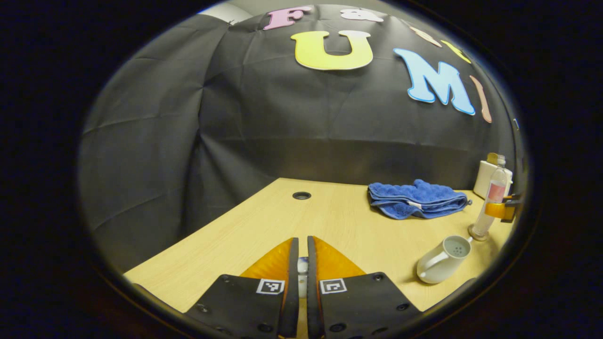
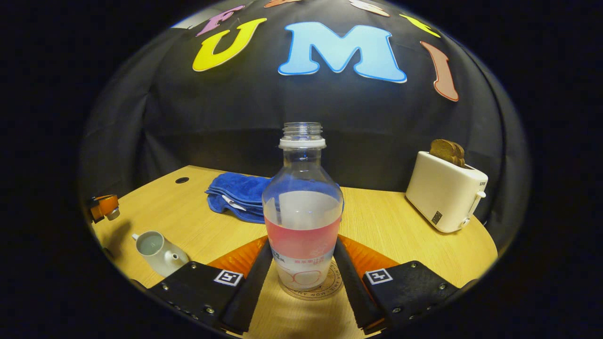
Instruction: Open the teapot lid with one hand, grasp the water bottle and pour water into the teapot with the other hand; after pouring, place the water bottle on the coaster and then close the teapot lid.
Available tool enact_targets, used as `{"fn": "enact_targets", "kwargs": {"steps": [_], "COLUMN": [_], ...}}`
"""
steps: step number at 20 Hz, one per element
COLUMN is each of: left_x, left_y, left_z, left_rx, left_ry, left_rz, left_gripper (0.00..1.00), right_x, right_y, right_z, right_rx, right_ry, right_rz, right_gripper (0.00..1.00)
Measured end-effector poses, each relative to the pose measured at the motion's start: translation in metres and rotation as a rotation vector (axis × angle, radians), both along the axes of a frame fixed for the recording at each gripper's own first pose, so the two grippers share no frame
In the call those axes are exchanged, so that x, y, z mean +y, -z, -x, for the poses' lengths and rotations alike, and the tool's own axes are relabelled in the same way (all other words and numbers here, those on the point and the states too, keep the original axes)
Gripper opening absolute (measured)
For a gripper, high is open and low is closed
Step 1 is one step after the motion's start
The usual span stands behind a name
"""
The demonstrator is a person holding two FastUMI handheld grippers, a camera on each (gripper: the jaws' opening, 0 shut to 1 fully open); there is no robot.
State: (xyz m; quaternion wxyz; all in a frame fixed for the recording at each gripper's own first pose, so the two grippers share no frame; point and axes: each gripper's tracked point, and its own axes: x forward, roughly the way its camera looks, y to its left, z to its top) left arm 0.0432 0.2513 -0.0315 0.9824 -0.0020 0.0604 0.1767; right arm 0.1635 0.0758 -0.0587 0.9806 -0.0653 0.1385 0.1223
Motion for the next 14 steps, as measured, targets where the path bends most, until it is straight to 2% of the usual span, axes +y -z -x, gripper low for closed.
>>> {"fn": "enact_targets", "kwargs": {"steps": [10,13,14], "left_x": [-0.008,-0.016,-0.019], "left_y": [0.001,0.0,-0.001], "left_z": [-0.003,-0.006,-0.006], "left_rx": [-0.003,-0.016,-0.018], "left_ry": [0.022,0.05,0.058], "left_rz": [0.007,0.016,0.016], "left_gripper": [0.14,0.14,0.13], "right_x": [0.002,0.004,0.001], "right_y": [0.001,-0.008,-0.01], "right_z": [0.002,0.003,0.004], "right_rx": [-0.013,-0.048,-0.065], "right_ry": [-0.022,-0.031,-0.028], "right_rz": [-0.038,-0.084,-0.091], "right_gripper": [0.82,0.96,0.96]}}
